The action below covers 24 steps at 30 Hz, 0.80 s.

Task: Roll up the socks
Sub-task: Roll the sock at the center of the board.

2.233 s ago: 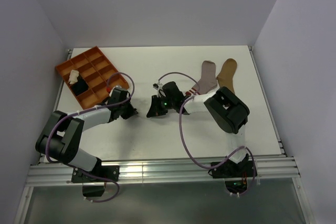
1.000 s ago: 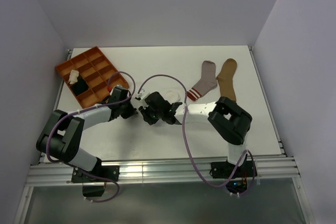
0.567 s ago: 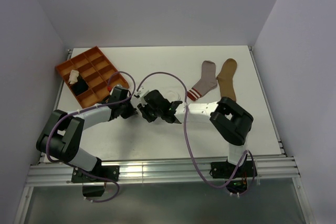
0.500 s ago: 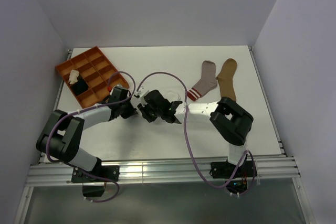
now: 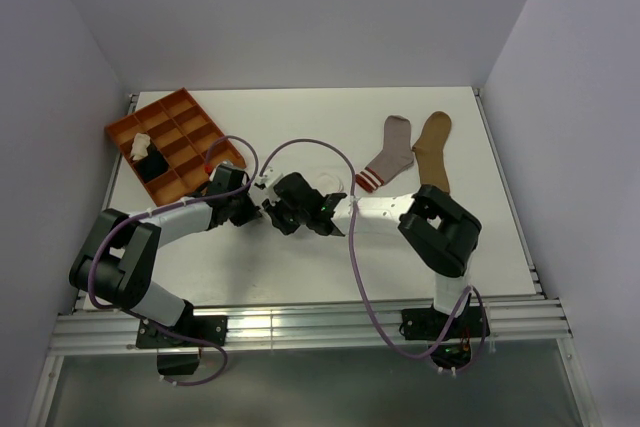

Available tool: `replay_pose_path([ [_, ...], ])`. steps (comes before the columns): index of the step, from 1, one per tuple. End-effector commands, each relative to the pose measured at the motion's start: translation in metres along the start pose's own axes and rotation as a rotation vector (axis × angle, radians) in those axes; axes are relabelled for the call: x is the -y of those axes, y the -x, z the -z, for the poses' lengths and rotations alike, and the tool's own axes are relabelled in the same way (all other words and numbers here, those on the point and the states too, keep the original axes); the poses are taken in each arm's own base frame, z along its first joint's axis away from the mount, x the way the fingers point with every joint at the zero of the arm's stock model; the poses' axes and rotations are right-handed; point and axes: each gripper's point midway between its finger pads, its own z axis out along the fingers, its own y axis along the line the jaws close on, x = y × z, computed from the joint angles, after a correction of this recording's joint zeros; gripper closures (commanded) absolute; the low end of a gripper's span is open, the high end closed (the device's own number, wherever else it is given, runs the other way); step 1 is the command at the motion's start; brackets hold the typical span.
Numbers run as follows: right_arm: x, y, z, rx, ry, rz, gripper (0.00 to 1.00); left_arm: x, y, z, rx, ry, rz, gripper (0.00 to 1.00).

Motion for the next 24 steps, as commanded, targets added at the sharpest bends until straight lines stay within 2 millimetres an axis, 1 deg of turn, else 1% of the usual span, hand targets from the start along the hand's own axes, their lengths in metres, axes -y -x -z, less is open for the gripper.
replay_pose_path([
  [1,0.001,0.016,-0.002,0.050,-0.030,0.005,0.72,-0.025,-0.008,-0.002,-0.028,0.102,-0.041,1.00],
  [9,0.002,0.016,-0.005,0.044,-0.035,0.011,0.69,-0.025,-0.010,-0.003,-0.034,0.103,-0.041,1.00],
  [17,0.000,0.006,-0.013,0.016,-0.020,0.006,0.71,-0.025,-0.010,-0.003,-0.038,0.102,-0.041,1.00],
  [23,0.005,-0.005,-0.020,-0.014,-0.042,0.006,0.70,-0.025,-0.011,-0.003,-0.038,0.101,-0.043,1.00],
  [24,0.010,-0.007,-0.021,-0.020,-0.068,0.007,0.69,-0.026,-0.011,-0.003,-0.039,0.105,-0.044,1.00],
])
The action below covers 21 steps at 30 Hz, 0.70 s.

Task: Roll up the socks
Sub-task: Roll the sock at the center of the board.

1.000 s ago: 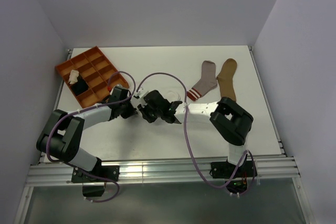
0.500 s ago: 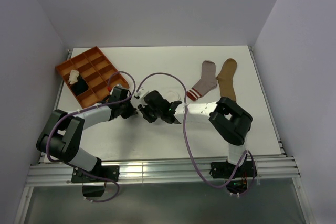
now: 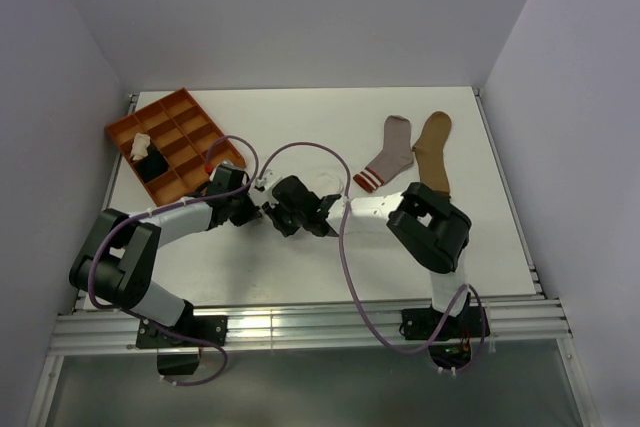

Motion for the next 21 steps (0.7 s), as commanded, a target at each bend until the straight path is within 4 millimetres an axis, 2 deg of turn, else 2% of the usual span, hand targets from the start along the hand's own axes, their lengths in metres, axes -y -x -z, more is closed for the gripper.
replay_pose_path([
  [1,0.005,0.006,-0.007,0.012,-0.046,0.009,0.69,-0.025,-0.011,-0.002,-0.038,0.104,-0.039,1.00],
  [9,0.012,-0.013,-0.009,-0.058,-0.086,0.032,0.67,-0.025,-0.010,0.001,-0.033,0.106,-0.037,1.00],
  [10,0.014,-0.020,-0.009,-0.085,-0.092,0.038,0.67,-0.025,-0.010,0.001,-0.033,0.102,-0.036,1.00],
  [17,0.003,-0.050,-0.009,-0.203,-0.091,0.105,0.68,-0.018,-0.008,0.003,-0.034,0.080,-0.021,0.99],
  [19,-0.001,-0.056,-0.010,-0.227,-0.084,0.109,0.72,-0.016,-0.008,0.003,-0.032,0.075,-0.018,0.97],
  [20,-0.002,-0.058,-0.010,-0.240,-0.079,0.103,0.84,-0.015,-0.006,0.004,-0.024,0.071,-0.012,0.96],
  [21,-0.003,-0.062,-0.011,-0.254,-0.068,0.095,0.90,-0.015,-0.006,0.005,-0.023,0.072,-0.010,0.93],
])
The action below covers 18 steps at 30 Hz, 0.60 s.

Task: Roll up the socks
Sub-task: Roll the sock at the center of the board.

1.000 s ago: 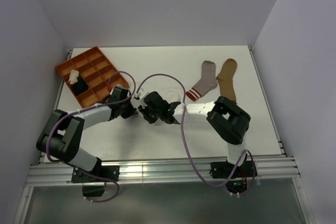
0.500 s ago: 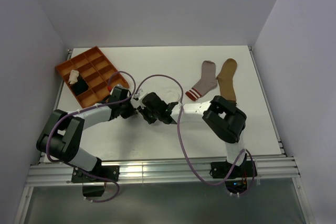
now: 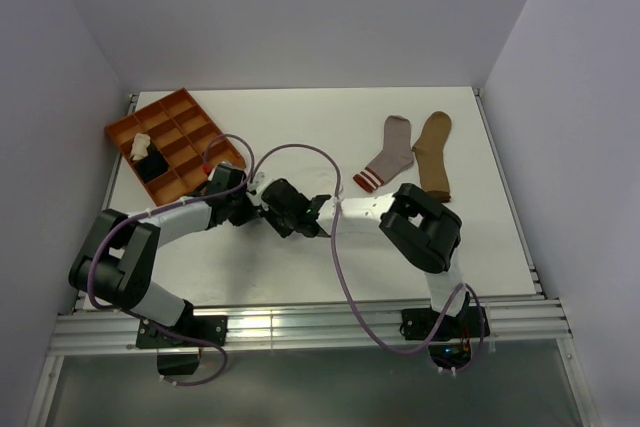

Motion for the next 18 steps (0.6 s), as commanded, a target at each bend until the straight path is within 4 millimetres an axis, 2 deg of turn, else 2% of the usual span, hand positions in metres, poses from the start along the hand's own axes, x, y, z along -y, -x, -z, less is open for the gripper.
replay_pose_path([
  [1,-0.010,-0.058,-0.007,-0.205,0.030,0.028,0.96,-0.014,-0.003,0.005,-0.009,0.064,-0.007,0.91],
  [2,-0.011,-0.058,-0.007,-0.213,0.042,0.011,1.00,-0.012,0.000,0.008,0.008,0.060,-0.001,0.89],
  [10,-0.021,-0.043,0.003,-0.232,0.305,-0.330,1.00,-0.013,0.016,0.030,0.119,0.040,0.050,0.65],
  [13,-0.026,-0.037,0.008,-0.257,0.426,-0.499,1.00,-0.012,0.021,0.040,0.156,0.017,0.069,0.52],
  [15,-0.030,-0.029,0.011,-0.268,0.532,-0.631,1.00,-0.010,0.022,0.046,0.166,-0.005,0.074,0.48],
  [18,-0.027,-0.025,0.013,-0.287,0.643,-0.790,1.00,-0.007,0.017,0.048,0.151,-0.032,0.081,0.48],
])
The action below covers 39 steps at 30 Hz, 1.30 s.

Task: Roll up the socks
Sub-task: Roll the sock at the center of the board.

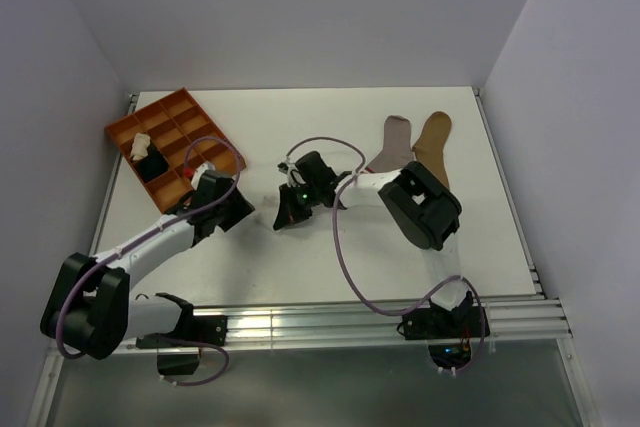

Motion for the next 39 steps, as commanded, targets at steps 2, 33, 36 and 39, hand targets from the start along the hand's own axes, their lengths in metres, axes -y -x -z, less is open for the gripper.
replay_pose_path([
  [2,-0.003,-0.032,-0.002,-0.142,0.176,-0.301,1.00,0.003,-0.006,0.002,-0.011,-0.042,0.033,0.48],
  [33,0.020,-0.015,-0.001,-0.106,0.132,-0.384,1.00,-0.033,-0.060,-0.028,-0.196,0.107,0.021,0.87],
  [36,0.018,-0.009,0.006,-0.067,0.083,-0.290,0.92,-0.034,-0.055,-0.029,-0.199,0.146,-0.025,0.95],
  [39,0.011,-0.004,0.014,-0.008,0.041,-0.185,0.76,-0.032,-0.050,-0.029,-0.208,0.180,-0.078,1.00],
])
